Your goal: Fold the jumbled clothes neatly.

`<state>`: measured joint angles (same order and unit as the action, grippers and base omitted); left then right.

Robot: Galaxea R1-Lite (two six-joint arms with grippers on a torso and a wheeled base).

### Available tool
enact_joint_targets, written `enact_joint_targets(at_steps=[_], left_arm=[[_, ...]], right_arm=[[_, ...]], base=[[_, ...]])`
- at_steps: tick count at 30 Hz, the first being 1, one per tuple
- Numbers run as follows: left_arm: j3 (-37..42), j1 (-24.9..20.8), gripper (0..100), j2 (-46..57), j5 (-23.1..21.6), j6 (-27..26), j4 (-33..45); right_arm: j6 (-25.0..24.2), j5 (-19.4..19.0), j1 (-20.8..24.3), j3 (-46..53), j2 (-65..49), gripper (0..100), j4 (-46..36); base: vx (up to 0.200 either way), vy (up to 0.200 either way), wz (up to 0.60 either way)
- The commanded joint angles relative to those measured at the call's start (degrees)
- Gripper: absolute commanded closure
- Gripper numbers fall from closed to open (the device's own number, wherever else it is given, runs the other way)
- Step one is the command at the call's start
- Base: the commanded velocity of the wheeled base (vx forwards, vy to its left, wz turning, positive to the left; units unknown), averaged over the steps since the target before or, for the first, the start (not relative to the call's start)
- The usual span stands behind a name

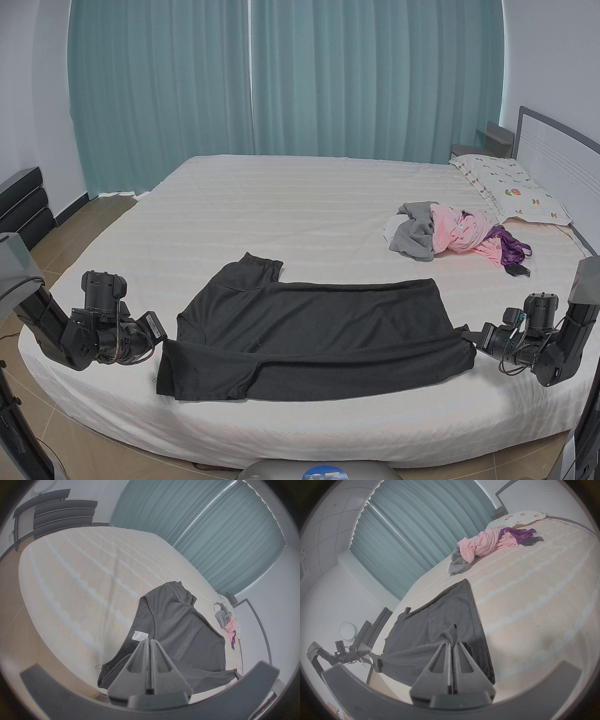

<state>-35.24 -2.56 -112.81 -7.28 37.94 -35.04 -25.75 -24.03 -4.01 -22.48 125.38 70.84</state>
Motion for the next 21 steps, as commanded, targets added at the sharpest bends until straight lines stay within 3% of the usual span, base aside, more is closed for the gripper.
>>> enact_joint_targets(at_steps=[1,21], left_arm=[[1.41,0.10,100,2.77,-0.11,0.82,-0.03],[-0.09,0.89,100,-0.57,-0.63,3.90,-0.56]], right_arm=[[-0.01,-0.14,-0.82,1.21,-0.66,100,0.97],[-0.27,-0.05,-0.38,-1.34,2.68,100,2.11]], base=[[0.000,0.000,0.00],[0.000,0.000,0.00]])
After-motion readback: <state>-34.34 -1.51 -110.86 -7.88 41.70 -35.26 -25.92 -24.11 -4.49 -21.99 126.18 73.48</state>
